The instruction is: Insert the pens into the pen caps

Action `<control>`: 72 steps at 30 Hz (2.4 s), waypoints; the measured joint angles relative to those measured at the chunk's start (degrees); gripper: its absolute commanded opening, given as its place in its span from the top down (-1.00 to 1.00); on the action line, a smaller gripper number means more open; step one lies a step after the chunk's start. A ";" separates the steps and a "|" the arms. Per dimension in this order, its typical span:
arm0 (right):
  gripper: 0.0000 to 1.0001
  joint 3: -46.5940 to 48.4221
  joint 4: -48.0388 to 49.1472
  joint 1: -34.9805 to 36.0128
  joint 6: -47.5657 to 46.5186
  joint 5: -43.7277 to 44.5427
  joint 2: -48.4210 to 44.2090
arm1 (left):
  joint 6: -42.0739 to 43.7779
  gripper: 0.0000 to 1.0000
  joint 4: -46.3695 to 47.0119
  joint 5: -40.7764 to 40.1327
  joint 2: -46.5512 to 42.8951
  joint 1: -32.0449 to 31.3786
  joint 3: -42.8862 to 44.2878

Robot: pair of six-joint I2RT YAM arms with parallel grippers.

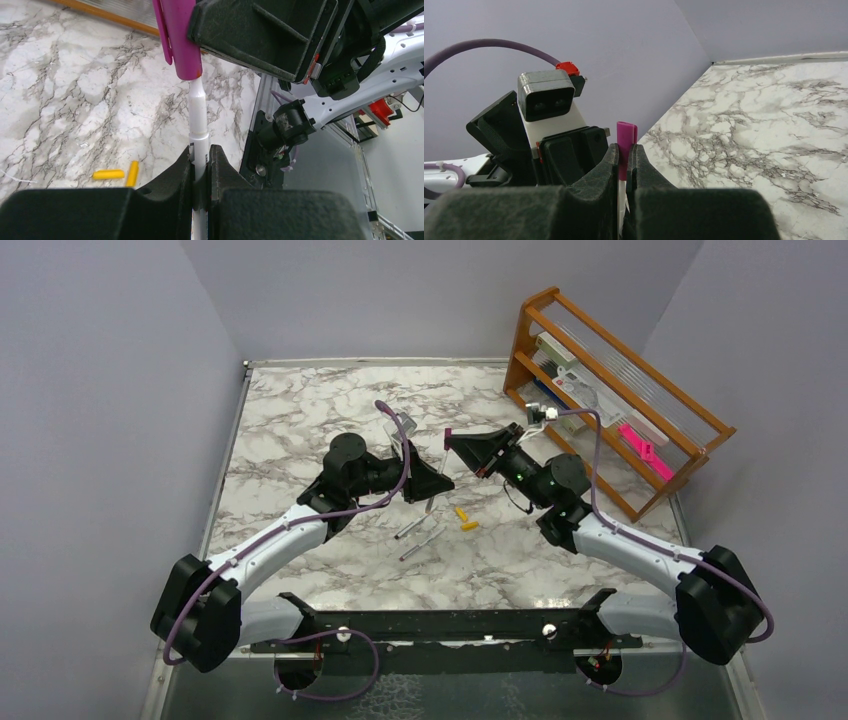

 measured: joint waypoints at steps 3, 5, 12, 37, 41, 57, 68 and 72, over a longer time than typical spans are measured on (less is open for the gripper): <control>0.98 0.00 0.24 0.00 0.07 -0.20 0.28 | -0.04 1.00 -0.07 -0.39 0.09 0.00 0.00; 0.98 0.00 0.39 0.00 0.11 -0.22 0.28 | -0.20 1.00 0.02 -1.01 0.09 0.00 0.00; 0.98 -1.33 1.29 0.00 1.33 -0.31 -0.07 | -2.25 1.00 2.23 -4.68 0.09 -0.48 0.00; 0.47 3.13 -6.99 0.59 -8.02 -4.02 -7.02 | 9.94 1.00 9.11 -9.14 -3.23 -3.39 0.00; 0.14 5.35 -10.12 0.50 -11.23 -4.02 -8.63 | 13.42 1.00 10.58 -9.70 -5.33 -3.69 -0.22; -0.09 6.25 -13.64 0.26 -12.35 -3.32 -9.42 | 17.86 1.00 11.65 -9.05 -6.05 -5.73 -0.61; -0.01 8.48 -15.76 0.26 -9.57 2.45 -11.58 | 16.96 1.00 11.58 -7.30 -3.04 -5.88 -0.61; 0.00 12.07 -17.03 0.26 -9.66 2.16 -9.57 | 16.22 1.00 11.52 -6.64 -1.84 -5.88 -0.61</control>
